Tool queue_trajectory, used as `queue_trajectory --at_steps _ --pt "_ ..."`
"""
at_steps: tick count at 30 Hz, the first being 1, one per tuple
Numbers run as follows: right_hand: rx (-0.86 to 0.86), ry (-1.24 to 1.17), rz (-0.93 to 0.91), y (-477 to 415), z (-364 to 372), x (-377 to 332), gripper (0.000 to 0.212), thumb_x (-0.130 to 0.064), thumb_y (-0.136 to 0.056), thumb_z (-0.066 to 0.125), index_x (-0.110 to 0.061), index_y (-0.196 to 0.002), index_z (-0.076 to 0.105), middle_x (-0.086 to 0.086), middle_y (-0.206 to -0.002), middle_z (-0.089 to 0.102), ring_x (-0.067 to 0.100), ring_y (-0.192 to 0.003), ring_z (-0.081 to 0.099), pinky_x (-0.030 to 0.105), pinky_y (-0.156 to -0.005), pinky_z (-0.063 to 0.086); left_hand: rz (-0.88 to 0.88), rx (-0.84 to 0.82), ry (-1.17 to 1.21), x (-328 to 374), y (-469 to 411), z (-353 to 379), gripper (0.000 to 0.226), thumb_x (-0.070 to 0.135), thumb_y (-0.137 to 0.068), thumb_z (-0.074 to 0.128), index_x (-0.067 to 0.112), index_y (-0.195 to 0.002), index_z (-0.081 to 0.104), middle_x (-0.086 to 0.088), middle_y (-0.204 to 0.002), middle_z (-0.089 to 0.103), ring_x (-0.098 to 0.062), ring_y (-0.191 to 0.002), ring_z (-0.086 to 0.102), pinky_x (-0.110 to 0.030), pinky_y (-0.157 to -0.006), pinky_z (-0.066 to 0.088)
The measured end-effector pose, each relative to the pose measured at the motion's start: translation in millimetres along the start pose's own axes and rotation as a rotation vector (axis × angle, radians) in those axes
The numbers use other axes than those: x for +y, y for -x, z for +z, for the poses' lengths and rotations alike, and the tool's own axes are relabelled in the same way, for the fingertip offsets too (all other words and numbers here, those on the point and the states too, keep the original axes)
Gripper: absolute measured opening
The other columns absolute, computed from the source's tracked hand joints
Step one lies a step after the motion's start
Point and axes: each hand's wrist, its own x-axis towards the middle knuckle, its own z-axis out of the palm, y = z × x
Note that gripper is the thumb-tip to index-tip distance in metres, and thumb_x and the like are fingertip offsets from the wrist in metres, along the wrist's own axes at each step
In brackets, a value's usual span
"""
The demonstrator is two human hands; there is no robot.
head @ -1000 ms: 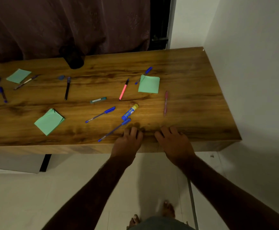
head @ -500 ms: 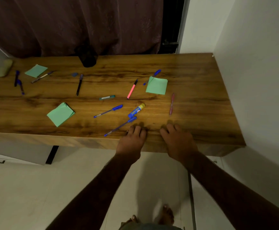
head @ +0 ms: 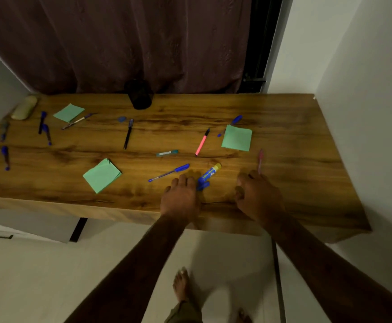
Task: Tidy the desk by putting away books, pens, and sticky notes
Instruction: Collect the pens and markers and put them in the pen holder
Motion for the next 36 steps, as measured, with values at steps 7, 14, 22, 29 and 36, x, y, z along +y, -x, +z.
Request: queue_trajectory --at_steps 7,14,22,29,36 --pt "-0.028 -0.061 0.207 -48 -4 -2 0.031 -0.035 -0.089 0.059 -0.019 -0.115 0.056 0.011 -0.126 0.054 0.031 -0.11 0.057 0.041 -0.082 0.054 0.1 -0.278 0.065 -30 -37 6 0.048 0.03 -0.097 0.048 0.017 -0.142 0.038 -0.012 -0.135 0.051 -0.032 -0.12 0.054 -0.045 -0.096 0.049" --pt "-0.028 -0.021 0.468 -79 -6 10 0.054 -0.03 -0.09 0.061 -0.023 -0.139 0.039 0.011 -0.128 0.054 0.032 -0.114 0.051 0.037 -0.079 0.047 0.164 -0.433 0.82 -70 -56 -12 0.006 0.019 -0.096 0.043 0.025 -0.098 0.045 -0.012 -0.084 0.065 -0.025 -0.07 0.064 -0.045 -0.068 0.055" --pt "-0.045 -0.206 0.747 -105 -8 3 0.038 -0.034 -0.097 0.059 -0.016 -0.13 0.058 0.014 -0.114 0.065 0.033 -0.104 0.063 0.041 -0.085 0.051 -0.138 -0.505 1.27 -67 -88 -24 0.005 0.02 -0.102 0.042 0.018 -0.101 0.047 -0.001 -0.065 0.045 -0.009 -0.046 0.039 -0.025 -0.043 0.034" --pt "0.08 -0.81 0.623 -127 -15 -32 0.016 -0.012 -0.085 0.07 -0.019 -0.097 0.063 0.003 -0.089 0.069 0.016 -0.063 0.07 0.036 -0.054 0.06 -0.246 -0.495 1.366 -49 -126 -29 0.008 0.019 -0.099 0.047 0.015 -0.1 0.053 -0.001 -0.065 0.046 -0.012 -0.049 0.043 -0.026 -0.044 0.035" --pt "-0.244 -1.023 0.275 -141 -10 -90 0.026 0.006 -0.081 0.068 -0.013 -0.098 0.067 0.01 -0.085 0.075 0.022 -0.071 0.076 0.041 -0.068 0.064 -0.271 -0.458 1.519 -27 -150 -38 0.047 0.052 -0.091 0.058 0.006 -0.099 0.063 -0.01 -0.078 0.068 -0.02 -0.063 0.066 -0.029 -0.053 0.047"
